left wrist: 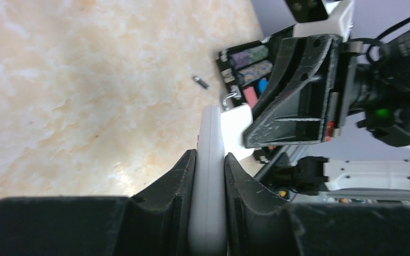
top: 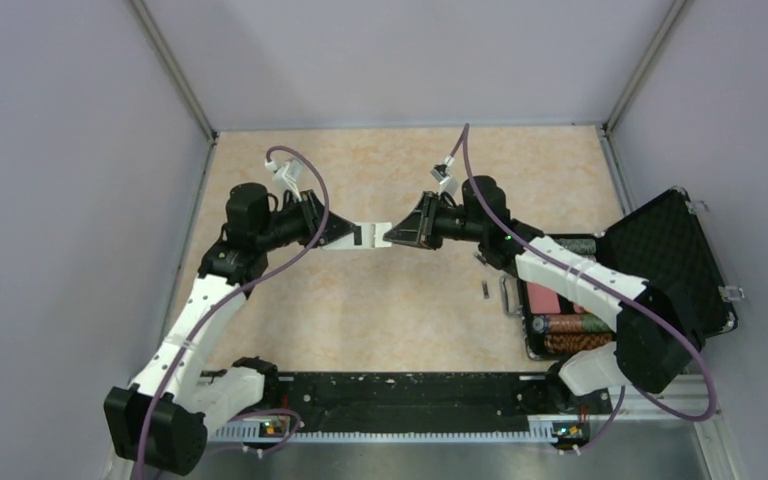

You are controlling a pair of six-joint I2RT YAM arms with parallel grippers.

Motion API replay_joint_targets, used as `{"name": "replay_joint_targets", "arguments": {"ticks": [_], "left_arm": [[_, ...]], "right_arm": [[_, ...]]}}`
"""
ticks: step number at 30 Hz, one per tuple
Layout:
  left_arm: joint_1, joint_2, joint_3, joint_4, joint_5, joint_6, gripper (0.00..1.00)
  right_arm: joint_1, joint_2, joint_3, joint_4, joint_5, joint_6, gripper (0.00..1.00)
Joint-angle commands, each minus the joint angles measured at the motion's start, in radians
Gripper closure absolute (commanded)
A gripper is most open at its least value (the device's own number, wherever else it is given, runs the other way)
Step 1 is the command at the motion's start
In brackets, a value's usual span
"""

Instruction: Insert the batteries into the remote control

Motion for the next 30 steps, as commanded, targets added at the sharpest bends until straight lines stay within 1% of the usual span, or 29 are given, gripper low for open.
{"name": "replay_joint_targets", "arguments": {"ticks": [1, 3, 7, 11, 15, 21, 23, 24, 26, 30], "left_arm": [[-0.003, 0.004, -0.039, -0.006, -0.069, 0.098, 1.0], [-0.002, 0.006, -0.062, 0.002, -0.092, 0.111, 1.0], [-0.002, -0.004, -0.094, -0.023, -0.194, 0.14, 1.0], [-0.003, -0.038, -0.124, -0.047, -0.301, 0.153, 1.0], [-0.003, -0.066, -0.134, -0.064, -0.315, 0.147, 1.0], [-0.003, -0.106, -0.144, -0.076, -0.299, 0.136, 1.0], [-0.003, -0.115, -0.146, -0.081, -0.293, 0.136, 1.0], [-0.003, -0.117, -0.146, -0.086, -0.29, 0.136, 1.0], [-0.003, -0.121, -0.145, -0.092, -0.286, 0.137, 1.0], [-0.003, -0.122, -0.134, -0.101, -0.277, 0.139, 1.0]], "right_arm": [[0.002, 0.036, 0.066, -0.005, 0.038, -0.028, 0.96], [0.002, 0.05, 0.069, -0.003, 0.05, -0.03, 1.0], [0.002, 0.083, 0.049, -0.011, 0.128, -0.032, 1.0], [0.003, 0.139, -0.016, -0.027, 0.235, -0.04, 1.0], [0.002, 0.256, -0.037, -0.001, 0.24, -0.037, 1.0], [0.015, 0.4, 0.019, -0.027, 0.3, -0.041, 0.99], [0.017, 0.43, 0.038, -0.03, 0.311, -0.044, 0.89], [0.019, 0.436, 0.049, -0.036, 0.317, -0.046, 0.81], [0.02, 0.439, 0.067, -0.068, 0.336, -0.055, 0.7], [0.019, 0.396, 0.081, -0.191, 0.438, -0.09, 0.54]]}}
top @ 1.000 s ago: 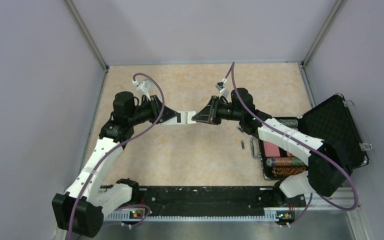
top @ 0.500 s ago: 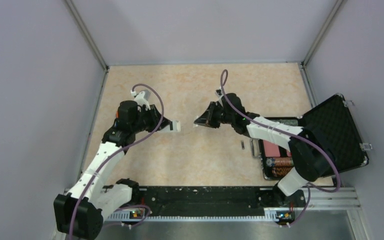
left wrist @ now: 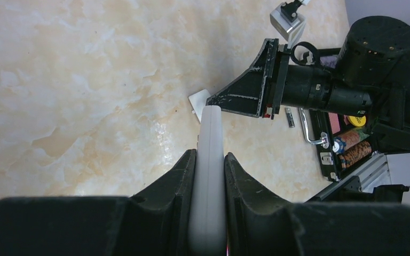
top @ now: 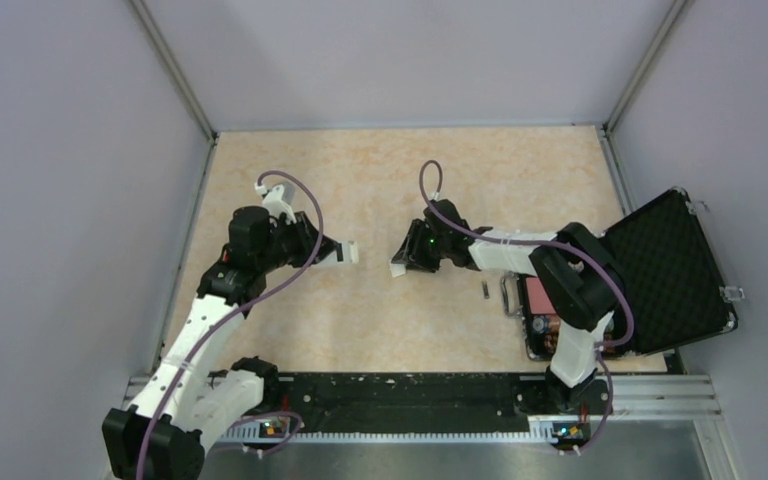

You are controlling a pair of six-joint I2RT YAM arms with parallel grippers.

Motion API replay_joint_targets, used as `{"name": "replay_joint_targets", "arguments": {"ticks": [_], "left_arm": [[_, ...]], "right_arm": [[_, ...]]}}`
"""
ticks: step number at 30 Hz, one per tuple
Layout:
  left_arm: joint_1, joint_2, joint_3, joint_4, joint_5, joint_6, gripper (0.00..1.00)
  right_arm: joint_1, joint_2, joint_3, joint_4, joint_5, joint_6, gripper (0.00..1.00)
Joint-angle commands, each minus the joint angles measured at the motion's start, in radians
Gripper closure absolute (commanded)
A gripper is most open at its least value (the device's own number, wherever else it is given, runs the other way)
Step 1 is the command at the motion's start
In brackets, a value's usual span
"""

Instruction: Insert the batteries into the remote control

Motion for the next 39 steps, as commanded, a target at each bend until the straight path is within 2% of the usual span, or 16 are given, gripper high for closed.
{"name": "replay_joint_targets", "arguments": {"ticks": [1, 4, 11, 17, 25, 31, 39], "left_arm": [[-0.002, -0.018, 0.009, 0.01, 0.015, 0.011, 1.0], [-0.002, -0.019, 0.016, 0.008, 0.039, 0.014, 1.0], [-0.002, -0.015, 0.016, 0.032, 0.174, 0.028, 1.0], [-0.002, -0.01, 0.021, 0.042, 0.221, 0.027, 1.0], [-0.002, -0.007, 0.032, 0.037, 0.229, 0.023, 1.0], [-0.002, 0.0, 0.032, 0.039, 0.231, 0.021, 1.0], [-0.002, 0.015, 0.038, 0.046, 0.242, 0.02, 1.0]], "right_arm": [[0.01, -0.068, 0.048, -0.118, 0.138, -0.054, 0.5], [0.01, -0.156, 0.022, -0.206, 0.209, -0.106, 0.44], [-0.02, -0.355, 0.004, -0.465, 0.473, -0.293, 0.45], [-0.097, -0.385, -0.004, -0.598, 0.575, -0.417, 0.46], [-0.13, -0.35, -0.005, -0.681, 0.529, -0.457, 0.47], [-0.13, -0.344, -0.053, -0.694, 0.449, -0.446, 0.56], [-0.131, -0.289, -0.082, -0.679, 0.428, -0.445, 0.68]]}}
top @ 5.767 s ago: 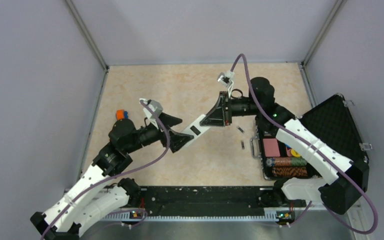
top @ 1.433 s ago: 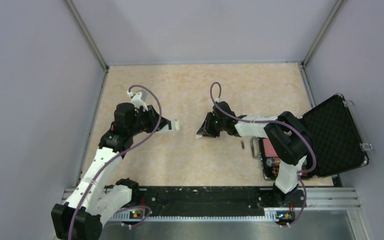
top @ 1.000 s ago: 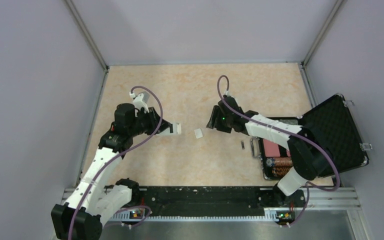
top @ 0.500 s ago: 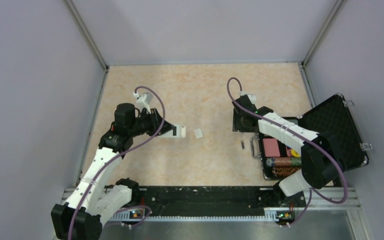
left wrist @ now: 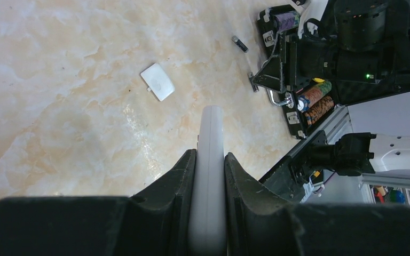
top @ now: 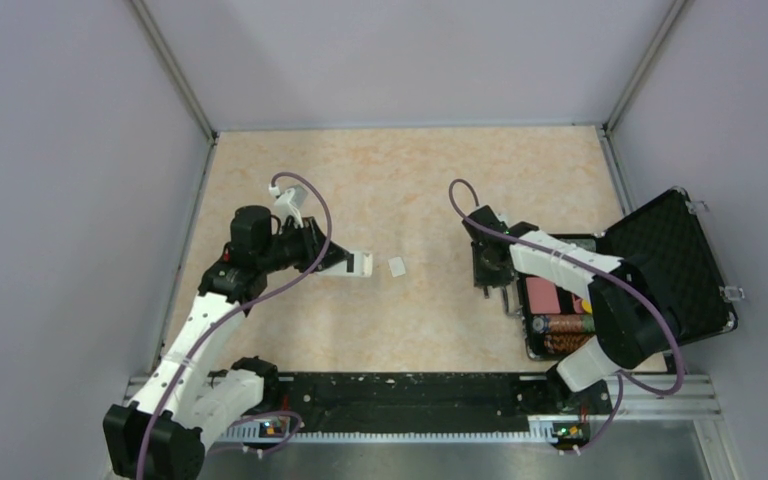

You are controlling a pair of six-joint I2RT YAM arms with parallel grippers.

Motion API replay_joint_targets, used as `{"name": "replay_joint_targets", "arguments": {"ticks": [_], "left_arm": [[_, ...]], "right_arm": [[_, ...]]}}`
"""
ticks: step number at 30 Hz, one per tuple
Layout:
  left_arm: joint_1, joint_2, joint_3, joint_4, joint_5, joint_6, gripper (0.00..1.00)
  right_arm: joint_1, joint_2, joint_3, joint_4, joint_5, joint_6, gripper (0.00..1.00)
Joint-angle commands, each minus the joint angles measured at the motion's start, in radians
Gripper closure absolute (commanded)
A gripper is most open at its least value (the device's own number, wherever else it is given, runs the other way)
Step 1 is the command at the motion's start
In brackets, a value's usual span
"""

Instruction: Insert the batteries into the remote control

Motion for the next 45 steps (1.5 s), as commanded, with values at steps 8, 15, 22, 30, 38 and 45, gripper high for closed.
{"name": "replay_joint_targets", "arguments": {"ticks": [8, 15, 22, 30, 38, 45], "left_arm": [[-0.002, 0.004, 0.043, 0.06, 0.035, 0.01, 1.0], [-0.002, 0.002, 0.049, 0.052, 0.045, 0.016, 1.0], [-0.002, 0.002, 0.052, 0.052, 0.058, 0.017, 1.0], [-0.001, -0.003, 0.053, 0.068, 0.184, 0.084, 1.0], [-0.002, -0.079, -0.013, 0.242, 0.413, 0.155, 1.0], [-0.003, -0.118, -0.059, 0.409, 0.487, 0.092, 1.0]], "right_arm": [[-0.002, 0.083, -0.009, 0.062, -0.03, -0.012, 0.83], [-0.003, 0.087, -0.023, 0.077, -0.057, -0.004, 0.83], [-0.002, 0.103, -0.037, 0.09, -0.08, -0.003, 0.77], [-0.002, 0.023, -0.048, 0.16, -0.179, -0.042, 0.97], [0.04, -0.26, -0.034, 0.294, -0.359, -0.127, 0.99], [0.096, -0.436, 0.026, 0.396, -0.475, -0.133, 0.99]]}}
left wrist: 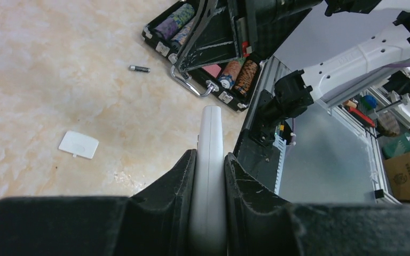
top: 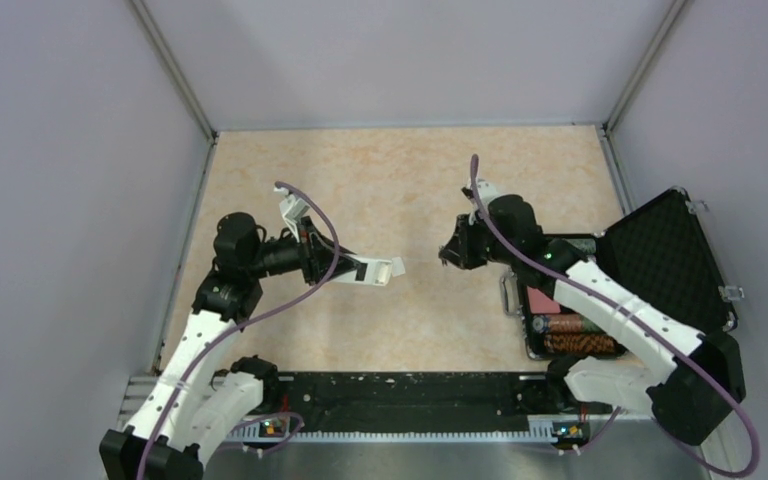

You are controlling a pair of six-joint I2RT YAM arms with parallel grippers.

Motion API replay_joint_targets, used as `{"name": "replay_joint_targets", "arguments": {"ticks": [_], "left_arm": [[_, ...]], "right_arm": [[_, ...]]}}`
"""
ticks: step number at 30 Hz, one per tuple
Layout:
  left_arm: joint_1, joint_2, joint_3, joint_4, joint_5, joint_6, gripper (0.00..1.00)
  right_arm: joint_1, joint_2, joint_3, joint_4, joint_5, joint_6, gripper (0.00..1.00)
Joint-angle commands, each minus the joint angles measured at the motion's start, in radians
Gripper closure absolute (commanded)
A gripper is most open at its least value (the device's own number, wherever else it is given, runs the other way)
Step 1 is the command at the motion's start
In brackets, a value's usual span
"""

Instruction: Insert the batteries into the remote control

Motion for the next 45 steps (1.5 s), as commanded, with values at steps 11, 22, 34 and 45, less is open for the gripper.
{"name": "replay_joint_targets", "arguments": {"ticks": [11, 22, 34, 45], "left_arm": [[-0.003, 0.041, 0.02, 0.131, -0.121, -0.258, 1.0], [-0.002, 0.202, 0.16, -0.1, -0.032, -0.515, 1.0], [-0.002, 0.176, 0.119, 0.053, -0.056, -0.574, 1.0], [-0.032, 0.004, -0.156, 0.586, -0.281, -0.845, 1.0]], "right_arm": [[0.07, -0.117, 0.096, 0.296, -0.118, 0.272, 0.98], [0.183, -0.058, 0.179, 0.254, -0.082, 0.099, 0.98], [0.188, -0.05, 0.235, 0.203, -0.03, 0.154, 0.98], [0.314, -0.025, 0.277, 0.194, 0.173, 0.265, 0.98]]}}
